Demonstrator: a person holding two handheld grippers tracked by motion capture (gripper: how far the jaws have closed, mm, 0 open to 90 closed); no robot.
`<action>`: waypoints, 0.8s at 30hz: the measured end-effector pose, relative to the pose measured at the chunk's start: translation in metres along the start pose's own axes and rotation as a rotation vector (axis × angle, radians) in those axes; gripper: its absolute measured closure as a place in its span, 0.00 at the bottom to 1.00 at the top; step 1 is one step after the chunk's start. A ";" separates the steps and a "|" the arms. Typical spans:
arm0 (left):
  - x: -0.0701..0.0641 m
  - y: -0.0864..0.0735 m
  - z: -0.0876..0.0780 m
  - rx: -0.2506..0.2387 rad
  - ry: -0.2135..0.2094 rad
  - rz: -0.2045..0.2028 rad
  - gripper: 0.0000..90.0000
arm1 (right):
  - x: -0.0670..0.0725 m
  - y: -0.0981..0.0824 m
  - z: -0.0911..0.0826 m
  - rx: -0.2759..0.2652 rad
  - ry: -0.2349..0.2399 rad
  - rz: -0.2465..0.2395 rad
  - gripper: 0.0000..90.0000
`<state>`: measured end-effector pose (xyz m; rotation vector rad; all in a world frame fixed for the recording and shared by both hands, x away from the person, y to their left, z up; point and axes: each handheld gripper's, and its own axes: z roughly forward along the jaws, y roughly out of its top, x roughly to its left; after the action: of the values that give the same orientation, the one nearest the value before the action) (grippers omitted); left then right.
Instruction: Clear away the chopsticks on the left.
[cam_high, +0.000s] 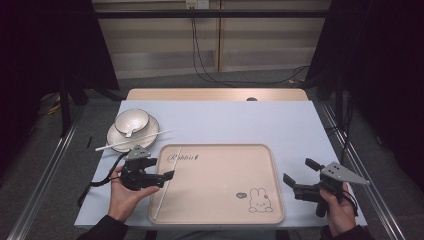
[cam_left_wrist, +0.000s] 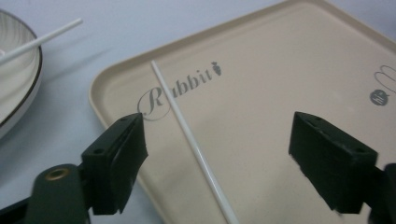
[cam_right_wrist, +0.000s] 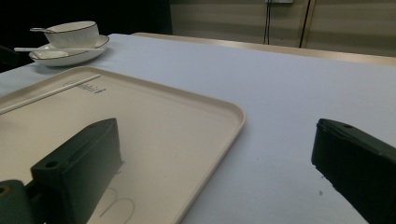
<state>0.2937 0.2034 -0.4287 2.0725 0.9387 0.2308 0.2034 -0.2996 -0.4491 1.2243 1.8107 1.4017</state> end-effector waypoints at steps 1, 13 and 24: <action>0.002 0.001 -0.001 0.005 -0.007 0.007 0.21 | 0.000 0.000 0.000 -0.001 -0.001 0.003 0.01; 0.029 0.005 -0.021 -0.039 -0.077 0.109 0.08 | -0.001 0.000 0.000 0.003 -0.001 -0.005 0.01; 0.083 0.002 -0.035 -0.093 -0.082 0.176 0.05 | -0.001 0.001 0.000 -0.007 -0.008 0.015 0.01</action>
<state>0.3372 0.2816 -0.4179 2.0630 0.6846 0.2743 0.2037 -0.3003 -0.4486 1.2407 1.7927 1.4086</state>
